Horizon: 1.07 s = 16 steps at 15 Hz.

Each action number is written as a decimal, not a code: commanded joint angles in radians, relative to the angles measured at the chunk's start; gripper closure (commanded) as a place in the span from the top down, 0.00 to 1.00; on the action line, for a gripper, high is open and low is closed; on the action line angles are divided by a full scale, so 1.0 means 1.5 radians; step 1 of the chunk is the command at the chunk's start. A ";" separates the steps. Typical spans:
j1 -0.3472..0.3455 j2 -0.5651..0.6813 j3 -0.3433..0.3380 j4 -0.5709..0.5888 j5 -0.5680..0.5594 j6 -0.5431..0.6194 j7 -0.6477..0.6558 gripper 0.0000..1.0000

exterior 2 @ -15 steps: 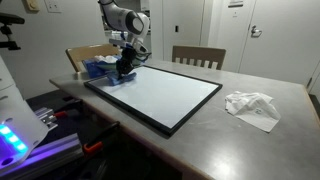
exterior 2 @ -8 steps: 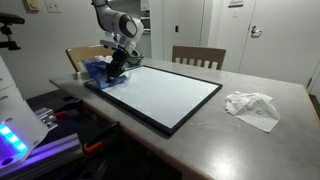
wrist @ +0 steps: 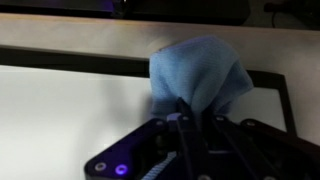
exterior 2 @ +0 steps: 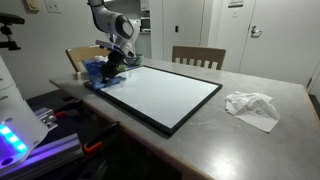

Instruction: Use the blue cloth to wipe the whiteboard

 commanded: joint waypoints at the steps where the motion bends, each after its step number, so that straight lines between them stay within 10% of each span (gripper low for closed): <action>1: 0.020 0.030 0.010 0.005 0.014 0.029 -0.023 0.03; 16: 0.030 0.066 -0.005 0.079 -0.011 -0.014 -0.040 0.03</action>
